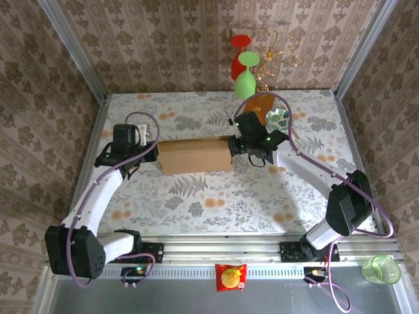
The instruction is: Fold the paper box
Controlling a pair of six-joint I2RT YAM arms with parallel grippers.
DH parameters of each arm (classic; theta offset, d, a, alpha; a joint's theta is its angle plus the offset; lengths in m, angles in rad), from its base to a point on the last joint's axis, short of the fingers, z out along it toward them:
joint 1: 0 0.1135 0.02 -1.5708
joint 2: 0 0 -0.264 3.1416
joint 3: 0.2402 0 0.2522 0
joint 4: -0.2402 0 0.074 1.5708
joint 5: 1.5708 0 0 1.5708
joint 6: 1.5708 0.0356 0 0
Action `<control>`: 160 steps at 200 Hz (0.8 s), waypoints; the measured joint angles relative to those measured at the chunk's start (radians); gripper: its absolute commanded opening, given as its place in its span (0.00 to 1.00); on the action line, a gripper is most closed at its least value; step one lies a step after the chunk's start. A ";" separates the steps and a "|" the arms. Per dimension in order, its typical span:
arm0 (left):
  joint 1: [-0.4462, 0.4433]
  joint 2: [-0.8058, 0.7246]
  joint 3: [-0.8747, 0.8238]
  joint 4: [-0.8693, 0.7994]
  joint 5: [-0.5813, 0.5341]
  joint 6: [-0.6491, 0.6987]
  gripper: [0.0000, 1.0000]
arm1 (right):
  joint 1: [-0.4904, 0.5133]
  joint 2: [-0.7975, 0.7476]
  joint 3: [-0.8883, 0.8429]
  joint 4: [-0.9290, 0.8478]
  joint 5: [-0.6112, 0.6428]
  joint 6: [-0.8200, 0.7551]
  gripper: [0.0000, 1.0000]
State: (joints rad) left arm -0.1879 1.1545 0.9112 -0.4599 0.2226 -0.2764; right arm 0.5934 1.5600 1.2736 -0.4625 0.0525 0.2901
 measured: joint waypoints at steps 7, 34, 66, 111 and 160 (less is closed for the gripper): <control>-0.002 0.000 -0.003 0.004 -0.008 0.000 0.00 | 0.000 0.000 0.011 -0.031 0.000 0.018 0.32; -0.014 0.000 -0.008 0.018 -0.032 0.000 0.00 | 0.000 0.000 0.064 -0.127 -0.023 0.098 0.48; -0.030 0.000 -0.008 0.020 -0.053 0.000 0.00 | -0.013 -0.010 0.121 -0.177 -0.089 0.293 0.55; -0.036 0.000 -0.008 0.020 -0.067 0.000 0.00 | -0.090 -0.099 0.021 -0.065 -0.205 0.832 0.64; -0.042 0.000 -0.008 0.020 -0.073 0.000 0.00 | -0.140 -0.097 -0.084 0.117 -0.314 1.312 0.70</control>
State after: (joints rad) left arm -0.2295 1.1545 0.9035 -0.4397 0.1493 -0.2764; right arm 0.4534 1.4628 1.1900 -0.3450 -0.2615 1.6024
